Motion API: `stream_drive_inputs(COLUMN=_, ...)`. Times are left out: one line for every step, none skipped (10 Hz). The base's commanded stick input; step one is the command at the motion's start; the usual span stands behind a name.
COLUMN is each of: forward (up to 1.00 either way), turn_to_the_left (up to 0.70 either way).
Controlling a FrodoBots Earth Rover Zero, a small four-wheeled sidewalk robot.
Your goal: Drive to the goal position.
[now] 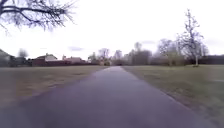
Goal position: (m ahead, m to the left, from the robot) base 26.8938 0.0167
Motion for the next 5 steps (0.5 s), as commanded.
stream_drive_inputs(forward=1.0, turn_to_the_left=0.0)
stream_drive_inputs(forward=1.0, turn_to_the_left=0.0)
stream_drive_inputs(forward=1.0, turn_to_the_left=0.0)
stream_drive_inputs(forward=1.0, turn_to_the_left=0.0)
stream_drive_inputs(forward=1.0, turn_to_the_left=0.0)
